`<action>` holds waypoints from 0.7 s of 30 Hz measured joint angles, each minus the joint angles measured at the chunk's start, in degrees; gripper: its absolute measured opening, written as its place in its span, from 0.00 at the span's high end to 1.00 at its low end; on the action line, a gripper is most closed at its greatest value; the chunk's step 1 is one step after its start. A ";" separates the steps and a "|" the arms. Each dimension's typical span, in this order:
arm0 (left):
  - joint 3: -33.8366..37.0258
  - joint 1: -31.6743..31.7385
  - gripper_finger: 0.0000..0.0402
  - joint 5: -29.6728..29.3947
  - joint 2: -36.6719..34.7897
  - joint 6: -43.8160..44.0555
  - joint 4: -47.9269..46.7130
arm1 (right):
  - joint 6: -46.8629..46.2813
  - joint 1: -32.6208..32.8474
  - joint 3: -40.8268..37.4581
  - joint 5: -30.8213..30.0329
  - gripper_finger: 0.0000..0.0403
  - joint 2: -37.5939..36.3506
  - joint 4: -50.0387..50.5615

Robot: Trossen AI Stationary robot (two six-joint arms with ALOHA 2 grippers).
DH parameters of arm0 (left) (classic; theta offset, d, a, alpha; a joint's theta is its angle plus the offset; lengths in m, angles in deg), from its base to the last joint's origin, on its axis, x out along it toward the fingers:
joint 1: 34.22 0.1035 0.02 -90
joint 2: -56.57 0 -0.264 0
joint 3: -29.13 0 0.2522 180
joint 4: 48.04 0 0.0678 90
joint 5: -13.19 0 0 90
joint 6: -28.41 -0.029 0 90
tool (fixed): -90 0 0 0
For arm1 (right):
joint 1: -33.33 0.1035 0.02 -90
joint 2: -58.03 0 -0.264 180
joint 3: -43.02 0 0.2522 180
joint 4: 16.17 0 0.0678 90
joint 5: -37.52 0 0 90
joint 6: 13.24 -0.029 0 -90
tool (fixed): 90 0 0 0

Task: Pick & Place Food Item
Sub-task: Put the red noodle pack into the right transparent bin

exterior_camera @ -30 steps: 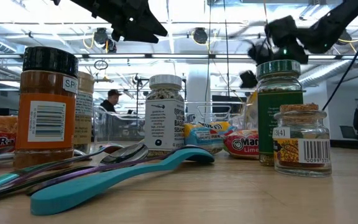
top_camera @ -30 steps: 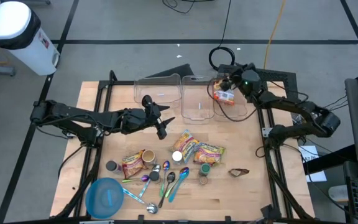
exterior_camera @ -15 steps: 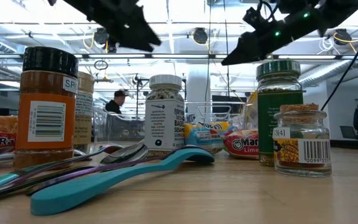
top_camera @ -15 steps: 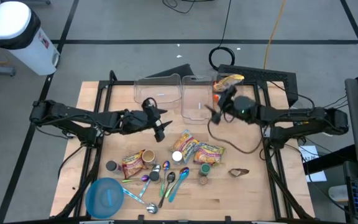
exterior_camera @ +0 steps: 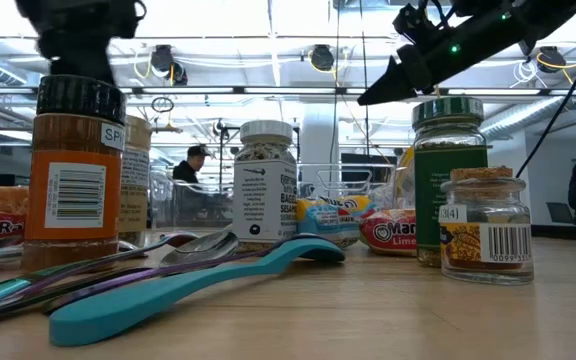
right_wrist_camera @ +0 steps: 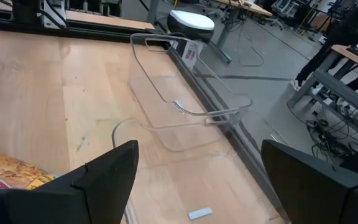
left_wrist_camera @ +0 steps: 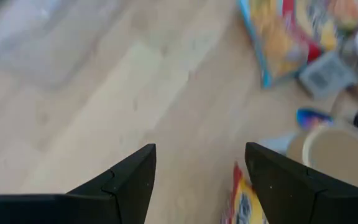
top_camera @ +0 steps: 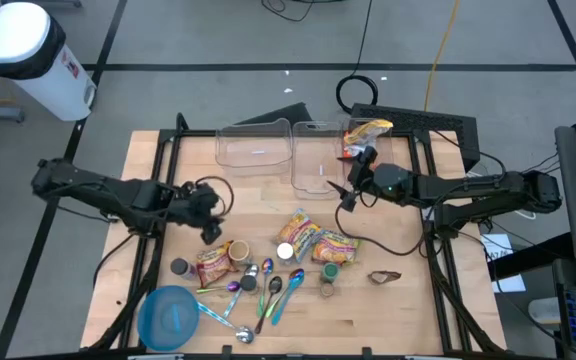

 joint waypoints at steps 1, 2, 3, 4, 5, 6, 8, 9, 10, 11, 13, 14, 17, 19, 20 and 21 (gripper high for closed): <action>0.45 -0.88 0.36 0.09 0.40 1.11 -0.13 | -0.03 0.00 0.00 0.00 0.18 0.00 -0.02; 0.91 -1.65 0.36 0.10 1.00 1.49 0.32 | -0.07 0.00 0.00 0.00 0.18 0.00 -0.01; 1.43 -2.39 0.36 0.20 1.83 1.51 1.26 | -0.07 0.00 0.00 0.00 0.18 0.02 0.03; 1.98 -3.11 0.36 0.43 2.74 1.28 2.29 | -0.07 0.00 -0.02 0.00 0.18 0.02 0.03; 2.63 -3.77 0.36 0.95 3.62 1.11 3.27 | -0.09 0.00 0.00 0.00 0.18 0.01 -0.01; 3.31 -4.32 0.36 1.84 4.45 0.83 4.31 | -0.15 0.00 0.00 0.00 0.18 0.02 0.00; 4.34 -5.29 0.36 4.34 6.05 0.38 6.27 | -0.69 0.00 -0.02 0.00 0.18 0.02 0.03; 4.76 -5.61 0.36 5.45 6.96 0.49 7.01 | -0.75 0.00 -0.02 0.00 0.18 0.02 0.01; 5.02 -5.81 0.36 6.20 7.94 0.94 7.27 | -0.75 0.00 -0.02 0.00 0.18 0.02 0.01; 5.10 -5.80 0.36 6.61 9.03 1.58 7.33 | -0.74 0.00 -0.02 0.00 0.18 0.01 0.03; 5.11 -5.76 0.36 6.66 11.27 2.96 7.42 | -0.75 0.00 -0.02 0.00 0.18 0.02 0.03; 5.11 -5.69 0.36 6.65 12.20 3.56 7.46 | -0.75 -0.02 -0.02 0.00 0.18 0.00 0.03; 5.11 -5.33 0.36 6.75 14.87 4.44 7.96 | -0.75 -0.02 -0.02 0.00 0.18 0.02 0.03; 5.11 -4.86 0.36 8.60 16.55 4.52 8.90 | -0.75 -0.02 -0.04 0.00 0.18 0.02 0.03; 5.11 -4.71 0.36 9.65 17.24 4.29 9.57 | -0.75 -0.02 -0.04 0.00 0.18 0.02 0.03; 5.11 -4.49 0.37 10.78 17.84 3.97 10.19 | -0.75 -0.02 -0.04 0.00 0.18 0.02 0.03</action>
